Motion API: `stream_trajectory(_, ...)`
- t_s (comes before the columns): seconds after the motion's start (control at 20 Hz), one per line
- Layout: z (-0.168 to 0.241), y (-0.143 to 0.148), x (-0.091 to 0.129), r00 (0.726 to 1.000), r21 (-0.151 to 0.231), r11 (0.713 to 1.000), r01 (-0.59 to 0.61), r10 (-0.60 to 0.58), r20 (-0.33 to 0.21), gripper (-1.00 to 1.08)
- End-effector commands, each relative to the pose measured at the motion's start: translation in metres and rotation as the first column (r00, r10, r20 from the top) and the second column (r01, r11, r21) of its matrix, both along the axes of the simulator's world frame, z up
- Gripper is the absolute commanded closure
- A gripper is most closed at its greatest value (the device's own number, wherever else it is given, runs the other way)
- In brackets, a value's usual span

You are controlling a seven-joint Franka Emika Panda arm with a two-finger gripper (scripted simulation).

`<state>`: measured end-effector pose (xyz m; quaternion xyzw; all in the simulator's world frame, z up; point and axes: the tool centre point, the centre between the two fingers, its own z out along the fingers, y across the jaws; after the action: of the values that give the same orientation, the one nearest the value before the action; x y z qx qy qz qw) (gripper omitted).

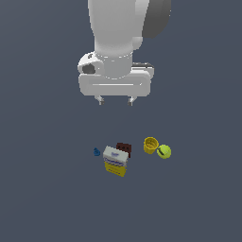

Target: Pick up a designated object from a clutter of objects.

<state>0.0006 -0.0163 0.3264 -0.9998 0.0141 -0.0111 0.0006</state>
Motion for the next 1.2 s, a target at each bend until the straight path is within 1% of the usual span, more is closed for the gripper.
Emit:
stream_trajectory(0.0,0.0,0.0,0.0,1.0,0.0,1.0,0.0,0.0,0.0,-0.92)
stream_trajectory(0.4,-0.002,-0.001,-0.009,0.999,-0.012,1.0,0.018,-0.019,-0.026,-0.92)
stream_trajectory(0.65,-0.002,-0.001,-0.009,1.0,-0.012,1.0,0.016,-0.017,-0.026,-0.92)
stream_trajectory(0.9,-0.004,-0.001,-0.005,0.999,-0.012,1.0,-0.019,0.019,-0.027,-0.92)
stream_trajectory(1.15,-0.009,-0.001,0.003,0.996,-0.013,0.996,-0.087,0.086,-0.027,-0.92)
